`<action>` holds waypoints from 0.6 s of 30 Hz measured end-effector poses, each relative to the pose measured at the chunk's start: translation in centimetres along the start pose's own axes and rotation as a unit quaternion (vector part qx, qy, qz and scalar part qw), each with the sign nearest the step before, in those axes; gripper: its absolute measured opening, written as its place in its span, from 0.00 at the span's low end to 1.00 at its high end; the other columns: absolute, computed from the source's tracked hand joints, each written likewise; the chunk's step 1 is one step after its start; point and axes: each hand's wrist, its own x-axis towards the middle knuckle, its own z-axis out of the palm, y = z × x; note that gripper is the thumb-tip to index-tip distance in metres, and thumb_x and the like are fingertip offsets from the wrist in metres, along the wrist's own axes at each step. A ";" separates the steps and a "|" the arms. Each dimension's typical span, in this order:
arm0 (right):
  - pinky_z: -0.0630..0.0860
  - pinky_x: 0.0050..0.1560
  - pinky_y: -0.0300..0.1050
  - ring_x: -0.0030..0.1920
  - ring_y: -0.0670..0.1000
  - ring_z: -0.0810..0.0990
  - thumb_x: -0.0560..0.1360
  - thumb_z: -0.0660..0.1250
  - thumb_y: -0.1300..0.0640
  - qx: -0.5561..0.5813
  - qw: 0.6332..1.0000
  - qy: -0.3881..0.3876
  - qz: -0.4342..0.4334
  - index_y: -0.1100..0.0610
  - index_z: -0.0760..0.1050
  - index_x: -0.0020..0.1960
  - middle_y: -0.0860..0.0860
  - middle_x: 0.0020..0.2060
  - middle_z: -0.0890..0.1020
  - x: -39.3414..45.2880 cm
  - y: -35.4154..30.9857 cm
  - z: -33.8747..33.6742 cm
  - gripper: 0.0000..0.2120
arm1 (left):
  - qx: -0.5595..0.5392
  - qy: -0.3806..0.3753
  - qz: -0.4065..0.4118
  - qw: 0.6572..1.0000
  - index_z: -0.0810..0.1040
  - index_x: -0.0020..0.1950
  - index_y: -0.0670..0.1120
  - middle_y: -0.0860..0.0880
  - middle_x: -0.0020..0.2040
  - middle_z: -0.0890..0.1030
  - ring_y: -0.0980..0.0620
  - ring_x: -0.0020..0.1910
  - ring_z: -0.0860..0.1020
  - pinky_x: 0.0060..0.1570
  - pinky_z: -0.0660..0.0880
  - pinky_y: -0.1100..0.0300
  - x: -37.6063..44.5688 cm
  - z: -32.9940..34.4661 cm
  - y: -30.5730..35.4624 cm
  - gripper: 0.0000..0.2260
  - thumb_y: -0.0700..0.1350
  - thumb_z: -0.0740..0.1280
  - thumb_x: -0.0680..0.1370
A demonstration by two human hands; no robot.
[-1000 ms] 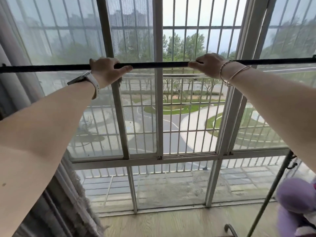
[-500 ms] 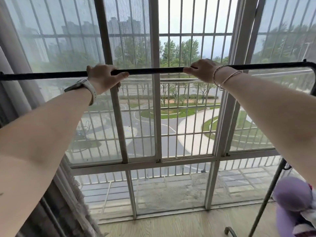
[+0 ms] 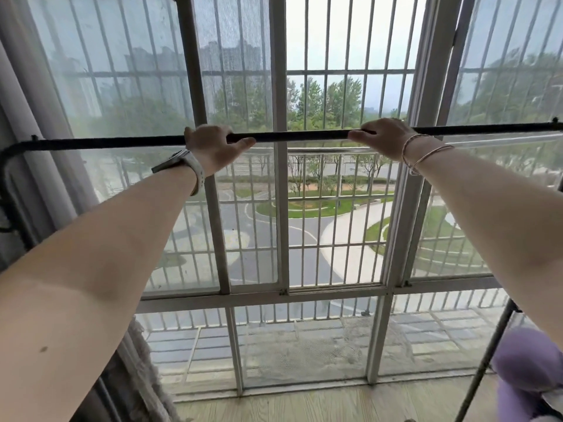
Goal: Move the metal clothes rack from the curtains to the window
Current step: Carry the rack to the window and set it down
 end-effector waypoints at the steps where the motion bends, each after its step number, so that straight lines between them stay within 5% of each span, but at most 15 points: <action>1: 0.63 0.31 0.40 0.34 0.53 0.71 0.78 0.54 0.39 -0.001 1.000 0.004 -0.004 0.64 0.76 0.46 0.52 0.29 0.70 -0.2 0.4 -0.2 0.28 | -0.003 0.002 -0.005 1.000 0.78 0.61 0.45 0.45 0.46 0.83 0.44 0.52 0.79 0.66 0.59 0.46 -0.2 0.0 0.5 0.33 0.70 0.53 0.75; 18: 0.68 0.36 0.41 0.33 0.52 0.72 0.78 0.53 0.37 0.000 0.999 0.020 -0.025 0.64 0.78 0.50 0.53 0.31 0.74 -0.1 4.1 -0.4 0.31 | 0.001 -0.015 -0.034 0.999 0.75 0.65 0.46 0.46 0.49 0.83 0.44 0.56 0.79 0.69 0.56 0.45 -0.8 -0.4 3.8 0.33 0.70 0.54 0.75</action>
